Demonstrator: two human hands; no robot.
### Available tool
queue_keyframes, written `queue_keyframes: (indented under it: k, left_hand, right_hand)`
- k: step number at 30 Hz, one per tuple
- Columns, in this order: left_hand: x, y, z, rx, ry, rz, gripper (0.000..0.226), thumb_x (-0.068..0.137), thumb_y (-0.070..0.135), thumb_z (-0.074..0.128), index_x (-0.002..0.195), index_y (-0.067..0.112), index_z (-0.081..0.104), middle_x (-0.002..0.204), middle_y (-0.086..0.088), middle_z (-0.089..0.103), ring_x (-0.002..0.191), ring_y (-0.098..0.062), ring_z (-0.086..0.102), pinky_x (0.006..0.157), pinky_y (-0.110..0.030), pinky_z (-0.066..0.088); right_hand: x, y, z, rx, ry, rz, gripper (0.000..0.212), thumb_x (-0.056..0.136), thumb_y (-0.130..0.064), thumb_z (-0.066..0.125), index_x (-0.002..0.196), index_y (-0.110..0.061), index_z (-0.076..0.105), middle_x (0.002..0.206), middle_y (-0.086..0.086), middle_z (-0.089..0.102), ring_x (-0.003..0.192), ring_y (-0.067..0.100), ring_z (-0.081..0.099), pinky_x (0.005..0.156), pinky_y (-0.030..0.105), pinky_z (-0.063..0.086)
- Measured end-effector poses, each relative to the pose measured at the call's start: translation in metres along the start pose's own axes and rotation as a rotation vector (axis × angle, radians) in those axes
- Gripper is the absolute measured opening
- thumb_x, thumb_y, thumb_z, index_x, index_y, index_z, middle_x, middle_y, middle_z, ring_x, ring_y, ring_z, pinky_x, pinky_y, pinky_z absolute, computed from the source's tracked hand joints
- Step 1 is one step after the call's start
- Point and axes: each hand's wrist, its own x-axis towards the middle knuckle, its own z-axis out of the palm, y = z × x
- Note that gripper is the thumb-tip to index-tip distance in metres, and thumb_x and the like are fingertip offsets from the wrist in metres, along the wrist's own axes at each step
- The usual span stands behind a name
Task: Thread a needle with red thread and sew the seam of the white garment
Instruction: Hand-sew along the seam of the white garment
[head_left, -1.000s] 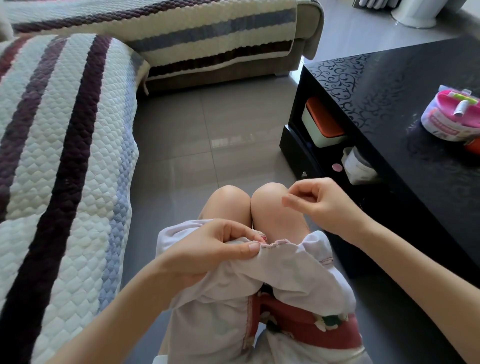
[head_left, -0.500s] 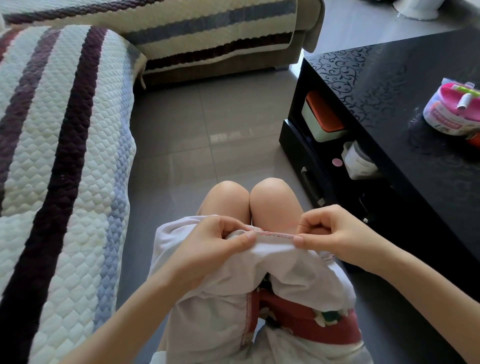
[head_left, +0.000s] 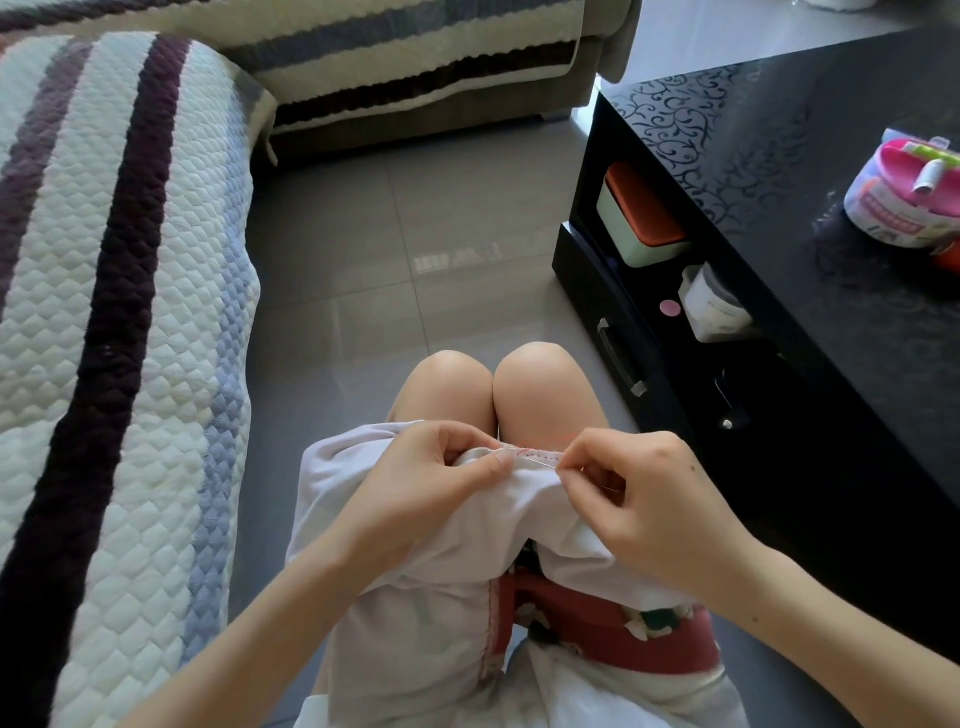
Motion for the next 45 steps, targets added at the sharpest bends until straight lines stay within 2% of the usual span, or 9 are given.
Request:
queue_keyframes:
  k: [8, 13, 21, 24, 27, 31, 37, 41, 45]
  left_hand:
    - [-0.001, -0.001, 0.0, -0.01, 0.001, 0.011, 0.017, 0.077, 0.04, 0.067, 0.084, 0.028, 0.076, 0.086, 0.008, 0.076, 0.093, -0.008, 0.068, 0.089, -0.032, 0.052]
    - [-0.002, 0.001, 0.0, 0.037, 0.027, 0.046, 0.008, 0.087, 0.024, 0.068, 0.084, 0.024, 0.076, 0.083, 0.014, 0.075, 0.087, 0.003, 0.067, 0.079, -0.014, 0.05]
    - [-0.004, 0.002, 0.005, 0.152, 0.052, 0.179, 0.007, 0.085, 0.017, 0.071, 0.088, 0.019, 0.077, 0.086, 0.015, 0.075, 0.088, 0.008, 0.065, 0.083, -0.013, 0.049]
    - [-0.004, 0.002, 0.001, 0.112, 0.035, 0.137, 0.009, 0.087, 0.025, 0.068, 0.088, 0.022, 0.077, 0.088, 0.018, 0.074, 0.09, 0.008, 0.065, 0.085, -0.016, 0.05]
    - [-0.002, 0.001, 0.001, 0.074, 0.011, 0.091, 0.012, 0.09, 0.026, 0.065, 0.089, 0.021, 0.076, 0.089, 0.016, 0.074, 0.092, 0.005, 0.066, 0.088, -0.021, 0.051]
    - [-0.001, 0.0, 0.003, 0.018, -0.036, 0.057, 0.017, 0.092, 0.022, 0.062, 0.083, 0.026, 0.075, 0.089, 0.011, 0.075, 0.094, -0.002, 0.068, 0.089, -0.027, 0.052]
    - [0.002, -0.005, 0.002, -0.141, -0.122, 0.025, 0.023, 0.082, 0.03, 0.062, 0.092, 0.015, 0.076, 0.097, -0.001, 0.076, 0.102, -0.015, 0.068, 0.094, -0.033, 0.051]
    - [0.003, -0.006, -0.001, -0.256, -0.214, 0.01, 0.022, 0.089, 0.019, 0.065, 0.1, 0.002, 0.072, 0.103, -0.005, 0.074, 0.105, -0.015, 0.067, 0.097, -0.03, 0.049]
    - [0.003, -0.005, -0.001, -0.338, -0.272, -0.002, 0.026, 0.082, 0.023, 0.062, 0.097, 0.005, 0.074, 0.104, -0.008, 0.074, 0.104, -0.012, 0.066, 0.091, -0.021, 0.05]
  right_hand:
    - [0.004, -0.002, 0.002, -0.001, -0.024, 0.032, 0.012, 0.079, -0.018, 0.057, 0.07, -0.015, 0.064, 0.05, -0.015, 0.046, 0.048, 0.008, 0.045, 0.048, 0.015, 0.034]
    - [0.005, -0.002, 0.003, -0.032, -0.03, 0.019, 0.011, 0.078, -0.018, 0.058, 0.069, -0.016, 0.063, 0.051, -0.011, 0.049, 0.048, 0.01, 0.045, 0.046, 0.024, 0.039]
    - [0.01, -0.005, 0.012, -0.124, -0.049, 0.02, 0.017, 0.078, -0.022, 0.052, 0.064, -0.013, 0.056, 0.049, -0.008, 0.045, 0.045, 0.018, 0.043, 0.043, 0.041, 0.043]
    - [0.009, -0.005, 0.01, -0.043, -0.014, 0.041, 0.013, 0.078, -0.02, 0.054, 0.067, -0.017, 0.061, 0.048, -0.019, 0.038, 0.045, 0.004, 0.038, 0.044, 0.032, 0.04]
    - [0.007, -0.004, 0.004, 0.069, -0.004, 0.066, 0.013, 0.079, -0.017, 0.056, 0.069, -0.015, 0.064, 0.049, -0.018, 0.045, 0.048, 0.006, 0.045, 0.047, 0.021, 0.035]
    - [0.005, -0.003, 0.0, 0.226, -0.025, 0.136, 0.015, 0.082, -0.01, 0.06, 0.07, -0.013, 0.067, 0.055, 0.0, 0.058, 0.052, 0.016, 0.053, 0.05, 0.029, 0.042]
    - [0.007, 0.0, -0.007, 0.508, -0.102, 0.275, 0.016, 0.085, 0.001, 0.064, 0.074, -0.007, 0.071, 0.069, 0.021, 0.065, 0.069, 0.043, 0.059, 0.063, 0.053, 0.047]
    - [0.009, 0.0, -0.009, 0.645, -0.161, 0.333, 0.014, 0.086, 0.0, 0.064, 0.076, -0.007, 0.071, 0.075, 0.022, 0.065, 0.072, 0.028, 0.061, 0.073, 0.041, 0.049]
    - [0.009, 0.0, -0.006, 0.73, -0.201, 0.356, 0.008, 0.078, -0.016, 0.063, 0.075, -0.013, 0.07, 0.074, 0.025, 0.06, 0.073, 0.021, 0.055, 0.073, 0.03, 0.045]
